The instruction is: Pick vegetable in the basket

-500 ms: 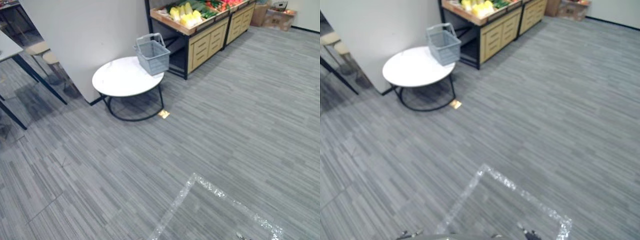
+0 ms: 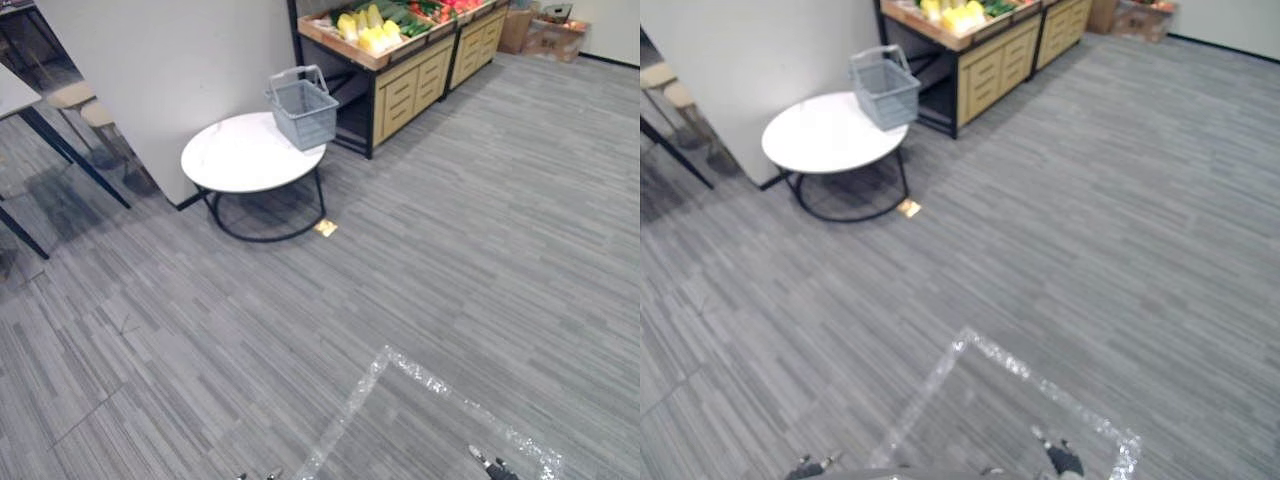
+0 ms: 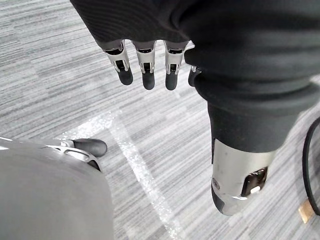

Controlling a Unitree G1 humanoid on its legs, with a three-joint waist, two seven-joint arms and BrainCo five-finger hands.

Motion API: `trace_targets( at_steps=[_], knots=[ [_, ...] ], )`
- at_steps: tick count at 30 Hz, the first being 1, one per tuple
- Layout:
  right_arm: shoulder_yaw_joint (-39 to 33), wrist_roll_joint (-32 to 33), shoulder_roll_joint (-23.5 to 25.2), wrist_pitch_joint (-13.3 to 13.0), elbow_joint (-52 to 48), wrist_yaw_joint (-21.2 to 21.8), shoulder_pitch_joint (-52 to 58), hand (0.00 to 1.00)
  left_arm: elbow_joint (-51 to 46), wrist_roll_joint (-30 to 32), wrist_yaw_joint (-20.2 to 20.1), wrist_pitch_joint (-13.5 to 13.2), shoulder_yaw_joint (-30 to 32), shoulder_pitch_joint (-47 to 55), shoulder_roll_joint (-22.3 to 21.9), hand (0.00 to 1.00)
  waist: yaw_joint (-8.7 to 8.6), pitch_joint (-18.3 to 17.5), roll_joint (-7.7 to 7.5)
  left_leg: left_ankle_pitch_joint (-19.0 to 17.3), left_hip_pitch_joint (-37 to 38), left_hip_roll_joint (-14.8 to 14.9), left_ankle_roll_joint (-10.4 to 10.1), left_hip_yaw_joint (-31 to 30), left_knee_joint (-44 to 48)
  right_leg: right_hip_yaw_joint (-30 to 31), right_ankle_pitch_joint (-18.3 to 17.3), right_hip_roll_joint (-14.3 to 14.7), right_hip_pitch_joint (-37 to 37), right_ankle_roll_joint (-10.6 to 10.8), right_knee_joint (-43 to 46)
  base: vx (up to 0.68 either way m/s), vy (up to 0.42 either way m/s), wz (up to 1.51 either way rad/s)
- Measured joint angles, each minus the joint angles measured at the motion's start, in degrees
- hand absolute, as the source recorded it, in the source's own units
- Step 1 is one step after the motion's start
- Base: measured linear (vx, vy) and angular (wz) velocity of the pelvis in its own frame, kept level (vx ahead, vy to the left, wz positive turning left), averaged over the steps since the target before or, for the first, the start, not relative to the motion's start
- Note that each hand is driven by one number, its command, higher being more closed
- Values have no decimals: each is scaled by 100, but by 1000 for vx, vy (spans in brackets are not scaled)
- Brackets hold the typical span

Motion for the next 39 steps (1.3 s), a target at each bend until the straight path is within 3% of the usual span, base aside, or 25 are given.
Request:
trace_targets(
  at_steps=[10, 26, 34, 36, 37, 39],
  knots=[
    [227, 541, -3, -59, -13, 376, 28, 0, -296, 75, -65, -156, -252, 14, 10, 0, 3, 6, -10, -2, -14, -5, 4, -10, -6, -12, 2, 0, -17, -7, -7, 0, 0, 0],
    [-82, 104, -37, 129, 177, 386, 11, 0, -150, 310, -133, -60, -5, -73, 13, 0, -3, 13, -27, -1, -24, -22, 6, -13, -6, -31, 23, 0, 6, -38, -83, 0, 0, 0],
    [-98, 77, -27, 130, 174, 316, -343, 0, -118, 225, -30, -58, -24, -438, 3, 0, -11, 396, -12, 26, -582, 109, 40, 34, 242, -6, -126, -8, -679, -290, 442, -37, -16, -3],
    [-109, 76, -14, 130, 203, 292, -351, 0, -179, 190, -15, -62, -9, -458, 27, 0, -7, 502, -109, -217, -934, 212, -25, 108, 1065, -57, -335, -94, -707, -424, 596, -11, -67, 17],
    [-68, 76, -36, 130, 274, 282, -341, 0, -314, 76, -9, -67, -9, -472, 27, 0, -6, 574, -159, -386, -1387, 368, -23, 128, 2101, -114, -469, -146, -686, -467, 676, -25, -88, 31],
    [-51, 75, -62, 135, 280, 276, -269, 0, -522, 12, -12, -82, -2, -476, 17, 0, 6, 662, -138, -366, -1978, 640, -16, 119, 3468, -200, -560, -161, -537, -455, 708, 24, -67, 27]
  ],
)
